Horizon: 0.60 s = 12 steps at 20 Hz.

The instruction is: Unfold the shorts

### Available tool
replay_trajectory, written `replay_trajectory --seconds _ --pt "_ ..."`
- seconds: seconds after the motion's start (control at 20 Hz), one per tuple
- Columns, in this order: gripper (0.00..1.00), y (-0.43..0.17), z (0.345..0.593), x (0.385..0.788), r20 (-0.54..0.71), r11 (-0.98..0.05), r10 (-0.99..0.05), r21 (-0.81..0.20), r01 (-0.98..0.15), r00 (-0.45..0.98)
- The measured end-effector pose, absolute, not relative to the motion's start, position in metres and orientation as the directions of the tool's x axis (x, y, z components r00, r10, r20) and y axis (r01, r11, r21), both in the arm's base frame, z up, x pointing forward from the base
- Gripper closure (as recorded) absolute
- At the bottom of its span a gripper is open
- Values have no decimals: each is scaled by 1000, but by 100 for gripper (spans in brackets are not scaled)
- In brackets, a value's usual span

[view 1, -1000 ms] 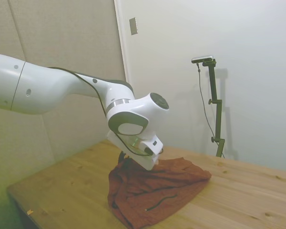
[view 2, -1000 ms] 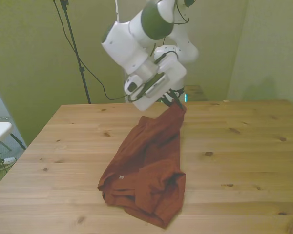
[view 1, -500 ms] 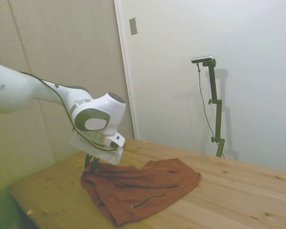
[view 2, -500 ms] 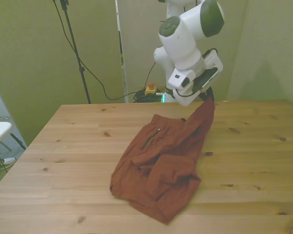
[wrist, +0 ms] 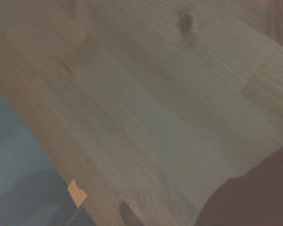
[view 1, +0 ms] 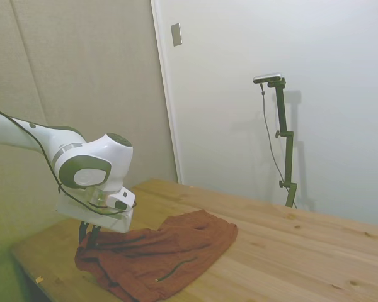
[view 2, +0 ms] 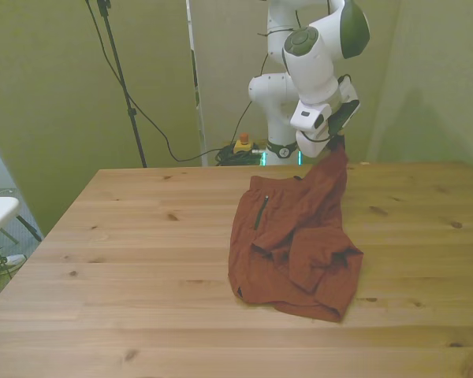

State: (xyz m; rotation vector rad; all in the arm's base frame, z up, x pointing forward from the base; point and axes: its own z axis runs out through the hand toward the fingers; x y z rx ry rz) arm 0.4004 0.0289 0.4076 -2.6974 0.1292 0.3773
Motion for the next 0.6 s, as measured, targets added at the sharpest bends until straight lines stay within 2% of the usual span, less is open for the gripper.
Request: replay_trajectory --seconds 0.35,0.6 --pt "0 12 418 404 -251 -906 -77 -386 -173 965" --pt "0 -45 472 429 -160 -862 -310 -368 -348 937"
